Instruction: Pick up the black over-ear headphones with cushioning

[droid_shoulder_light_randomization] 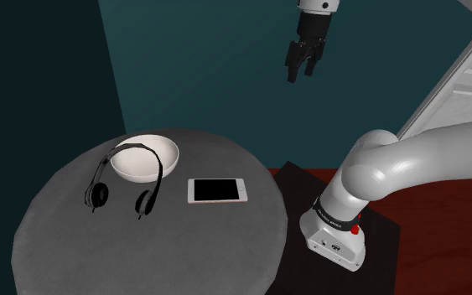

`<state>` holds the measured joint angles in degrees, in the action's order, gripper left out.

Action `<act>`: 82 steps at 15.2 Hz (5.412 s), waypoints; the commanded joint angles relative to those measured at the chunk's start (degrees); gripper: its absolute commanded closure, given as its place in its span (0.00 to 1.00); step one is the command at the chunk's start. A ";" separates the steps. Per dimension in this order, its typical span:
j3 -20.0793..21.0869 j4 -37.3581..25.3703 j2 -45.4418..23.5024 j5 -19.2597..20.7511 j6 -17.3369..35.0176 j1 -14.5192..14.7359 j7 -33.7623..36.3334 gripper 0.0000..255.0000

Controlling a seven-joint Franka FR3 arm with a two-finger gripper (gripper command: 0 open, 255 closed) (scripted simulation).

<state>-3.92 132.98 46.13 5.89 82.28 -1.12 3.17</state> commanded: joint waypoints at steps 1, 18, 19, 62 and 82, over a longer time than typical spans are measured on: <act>0.00 0.00 0.00 0.00 0.00 0.00 0.00 0.00; 21.45 9.74 -6.51 -15.62 23.62 4.01 28.67 0.00; 22.81 9.53 -7.79 -16.12 25.23 4.06 30.35 0.00; 41.08 -32.29 -75.30 30.82 46.51 11.57 97.14 1.00; 44.14 -36.77 -70.29 25.31 38.48 9.95 92.36 1.00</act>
<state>40.10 96.74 -24.30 31.44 121.39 8.79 95.77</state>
